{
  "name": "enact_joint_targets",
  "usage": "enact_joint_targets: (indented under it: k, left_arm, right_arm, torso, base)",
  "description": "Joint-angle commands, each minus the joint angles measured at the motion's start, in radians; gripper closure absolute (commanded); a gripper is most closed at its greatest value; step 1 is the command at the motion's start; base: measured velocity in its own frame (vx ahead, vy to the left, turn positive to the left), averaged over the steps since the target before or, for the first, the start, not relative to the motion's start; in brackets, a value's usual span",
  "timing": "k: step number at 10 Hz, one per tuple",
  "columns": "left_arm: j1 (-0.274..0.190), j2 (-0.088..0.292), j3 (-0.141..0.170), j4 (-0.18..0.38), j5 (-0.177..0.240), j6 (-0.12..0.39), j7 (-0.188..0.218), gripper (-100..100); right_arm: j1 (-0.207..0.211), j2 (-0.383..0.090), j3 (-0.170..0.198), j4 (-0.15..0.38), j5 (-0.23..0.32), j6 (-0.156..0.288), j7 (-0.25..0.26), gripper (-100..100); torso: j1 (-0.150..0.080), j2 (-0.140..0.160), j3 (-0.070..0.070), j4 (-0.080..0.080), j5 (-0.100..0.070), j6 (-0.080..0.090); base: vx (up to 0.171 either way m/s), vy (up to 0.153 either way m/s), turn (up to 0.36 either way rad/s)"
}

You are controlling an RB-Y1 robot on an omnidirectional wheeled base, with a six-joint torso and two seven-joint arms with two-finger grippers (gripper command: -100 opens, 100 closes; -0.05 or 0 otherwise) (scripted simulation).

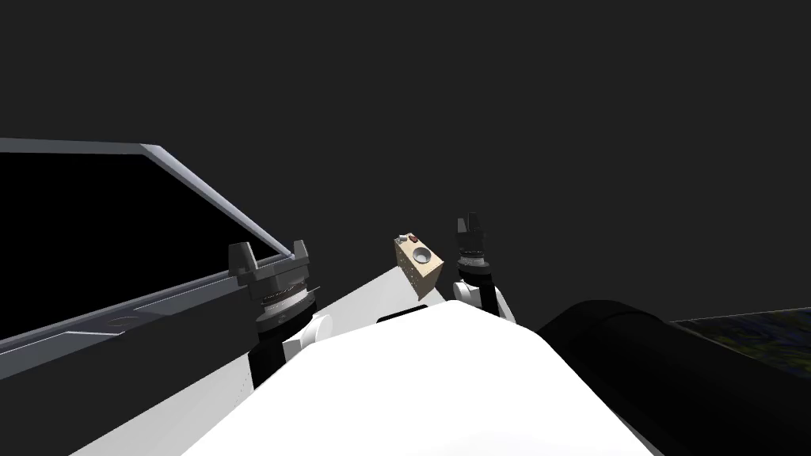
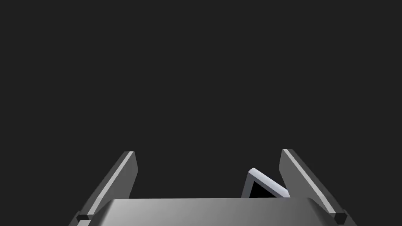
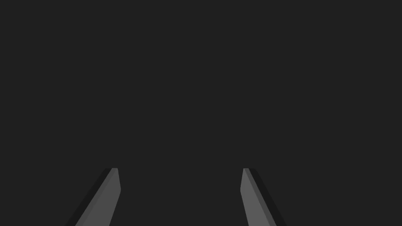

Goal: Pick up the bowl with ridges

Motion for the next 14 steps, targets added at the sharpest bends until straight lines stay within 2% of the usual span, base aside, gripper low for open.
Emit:
enact_joint_targets:
  k: [1,4,7,9,11,13,14]
  left_arm:
    - [0.0,0.0,0.0,0.0,0.0,0.0,0.0,0]
    - [0.0,0.0,0.0,0.0,0.0,0.0,0.0,0]
    - [0.0,0.0,0.0,0.0,0.0,0.0,0.0,0]
    - [0.0,0.0,0.0,0.0,0.0,0.0,0.0,0]
    - [0.0,0.0,0.0,0.0,0.0,0.0,0.0,0]
    - [0.0,0.0,0.0,0.0,0.0,0.0,0.0,0]
    - [0.0,0.0,0.0,0.0,0.0,0.0,0.0,0]
  right_arm:
    - [0.016,-0.041,-0.004,0.01,-0.002,0.006,0.008,-100]
    - [0.075,-0.125,-0.018,0.051,-0.008,0.029,0.038,-100]
    - [0.163,-0.182,-0.037,0.116,-0.016,0.065,0.088,-100]
    - [0.234,-0.204,-0.052,0.165,-0.02,0.093,0.131,-100]
    - [0.234,-0.204,-0.052,0.171,-0.02,0.093,0.131,-100]
    - [0.31,-0.217,-0.067,0.233,-0.022,0.123,0.181,-100]
    - [0.311,-0.217,-0.067,0.233,-0.022,0.123,0.181,-100]
  torso:
    - [0.0,0.0,0.0,0.0,0.0,0.0]
    - [0.002,-0.002,-0.001,0.0,0.0,0.0]
    - [0.006,-0.005,-0.003,-0.001,0.001,0.0]
    - [0.007,-0.005,-0.003,-0.001,0.002,0.0]
    - [0.004,-0.005,-0.003,-0.001,0.001,0.0]
    - [0.002,-0.002,-0.001,-0.001,0.0,0.0]
    - [0.005,-0.005,-0.003,-0.001,0.001,0.0]
  base:
    - [0.015,0.013,0.041]
    - [0.042,0.05,0.081]
    - [0.085,0.089,0.122]
    - [0.094,0.101,0.164]
    - [0.048,0.028,0.018]
    - [0.073,0.055,0.157]
    - [0.084,0.055,0.086]
